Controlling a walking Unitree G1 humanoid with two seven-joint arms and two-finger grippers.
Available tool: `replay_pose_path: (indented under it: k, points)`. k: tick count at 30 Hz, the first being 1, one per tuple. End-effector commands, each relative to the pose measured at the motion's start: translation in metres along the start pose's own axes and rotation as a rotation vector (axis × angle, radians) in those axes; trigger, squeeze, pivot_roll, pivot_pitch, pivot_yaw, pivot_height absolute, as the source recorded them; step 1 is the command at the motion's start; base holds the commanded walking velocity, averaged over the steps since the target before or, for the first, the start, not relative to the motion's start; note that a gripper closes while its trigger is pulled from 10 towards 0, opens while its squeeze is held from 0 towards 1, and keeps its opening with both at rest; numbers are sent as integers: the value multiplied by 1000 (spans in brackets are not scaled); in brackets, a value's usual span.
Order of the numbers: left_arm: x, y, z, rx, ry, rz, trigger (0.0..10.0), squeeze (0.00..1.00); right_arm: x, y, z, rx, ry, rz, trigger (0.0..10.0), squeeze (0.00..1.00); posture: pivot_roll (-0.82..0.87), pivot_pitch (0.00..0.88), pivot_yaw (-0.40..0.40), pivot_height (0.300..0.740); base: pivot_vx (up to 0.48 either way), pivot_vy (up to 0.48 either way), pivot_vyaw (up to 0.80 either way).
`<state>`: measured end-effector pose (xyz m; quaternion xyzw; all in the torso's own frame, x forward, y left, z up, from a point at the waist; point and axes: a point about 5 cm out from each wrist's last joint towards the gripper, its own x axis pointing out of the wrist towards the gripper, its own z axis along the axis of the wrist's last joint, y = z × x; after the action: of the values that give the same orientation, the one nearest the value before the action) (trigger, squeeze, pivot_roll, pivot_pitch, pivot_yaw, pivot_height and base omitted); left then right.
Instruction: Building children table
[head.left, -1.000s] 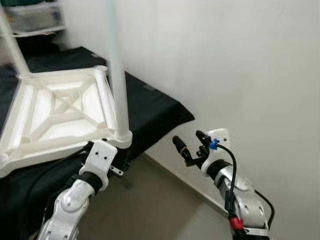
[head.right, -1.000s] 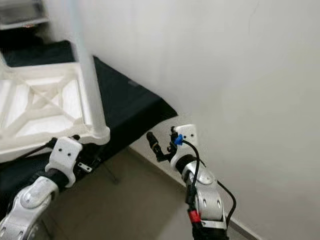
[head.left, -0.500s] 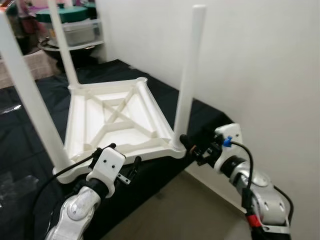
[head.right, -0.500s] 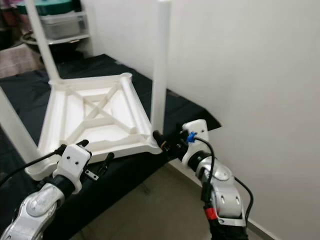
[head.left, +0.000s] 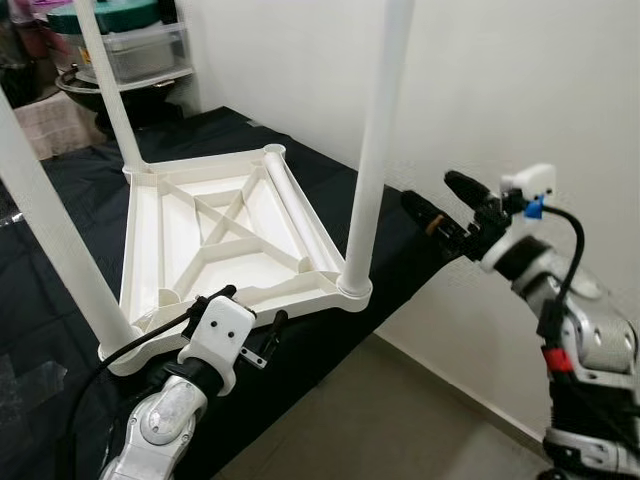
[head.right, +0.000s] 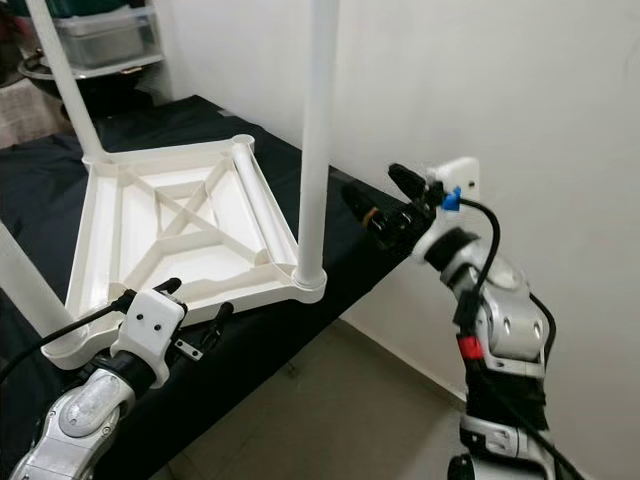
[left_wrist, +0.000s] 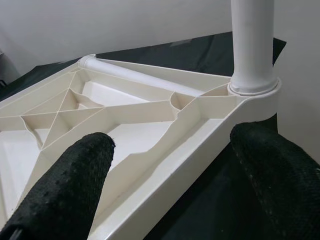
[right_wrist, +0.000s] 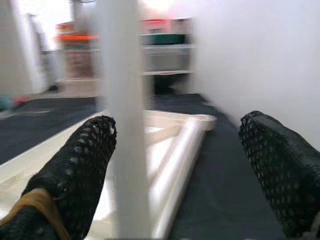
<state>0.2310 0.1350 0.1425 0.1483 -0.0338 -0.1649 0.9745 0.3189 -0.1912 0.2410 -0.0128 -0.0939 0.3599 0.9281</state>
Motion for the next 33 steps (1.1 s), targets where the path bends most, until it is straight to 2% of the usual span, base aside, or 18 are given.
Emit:
replay_pose_path:
  k: [1, 2, 3, 4, 6, 7, 9, 17, 18, 19, 20, 22, 28, 32, 33]
  points:
    - [0, 0, 2, -4, -16, 4, 10000, 0, 8, 11, 1, -14, 8, 133, 10000, 0, -29, 40, -52, 740, 0, 0, 0]
    - [0, 0, 2, -4, -16, 4, 10000, 0, 8, 11, 1, -14, 8, 133, 10000, 0, -29, 40, -52, 740, 0, 0, 0]
    - [0, 0, 2, -14, -18, 9, 10000, 0, 26, 3, 4, -51, 24, 98, 10000, 0, -27, 46, -55, 740, 0, 0, 0]
    - [0, 0, 2, -14, -18, 9, 10000, 0, 26, 3, 4, -51, 24, 98, 10000, 0, -27, 46, -55, 740, 0, 0, 0]
    - [-1, 1, 2, -28, -19, 20, 10000, 0, 48, -12, 5, -78, 47, -44, 10000, 0, -25, 51, -59, 740, 0, 0, 0]
    - [-1, 1, 2, -28, -19, 20, 10000, 0, 48, -12, 5, -78, 47, -44, 10000, 0, -25, 51, -59, 740, 0, 0, 0]
    - [-3, -1, 4, -28, -22, 25, 10000, 0, 59, -18, 4, -50, 46, -114, 10000, 0, -6, 68, -64, 740, 0, 0, 0]
    - [-8, -4, 6, -33, -24, 28, 10000, 0, 69, -13, 5, 3, 47, -38, 10000, 0, 3, 83, -68, 740, 0, 0, 0]
    - [-8, -4, 6, -36, -24, 25, 10000, 0, 69, -12, 6, 16, 44, 4, 3882, 0, 6, 90, -68, 740, 0, 0, 0]
    - [-8, -4, 6, -36, -24, 25, 10000, 0, 69, -12, 6, 16, 44, 4, 3882, 0, 6, 90, -68, 740, 0, 0, 0]
    - [-9, -5, 6, -39, -24, 22, 10000, 0, 68, -11, 8, 33, 37, 57, 0, 0, 7, 95, -70, 740, 0, 0, 0]
    - [-11, -5, 7, -44, -25, 19, 10000, 0, 65, -11, 14, 59, 29, 167, 0, 0, 7, 99, -71, 740, 0, 0, 0]
    - [-12, -6, 7, -52, -22, 21, 10000, 0, 69, -13, 13, 99, 44, 250, 0, 0, 8, 103, -73, 740, 0, 0, 0]
    - [-12, -6, 7, -55, -20, 23, 10000, 0, 72, -5, 4, 102, 89, 259, 0, 0, 9, 104, -76, 740, 0, 0, 0]
    - [-12, -6, 7, -56, -20, 24, 10000, 0, 76, 1, -2, 103, 115, 218, 0, 0, 9, 104, -76, 740, 0, 0, 0]
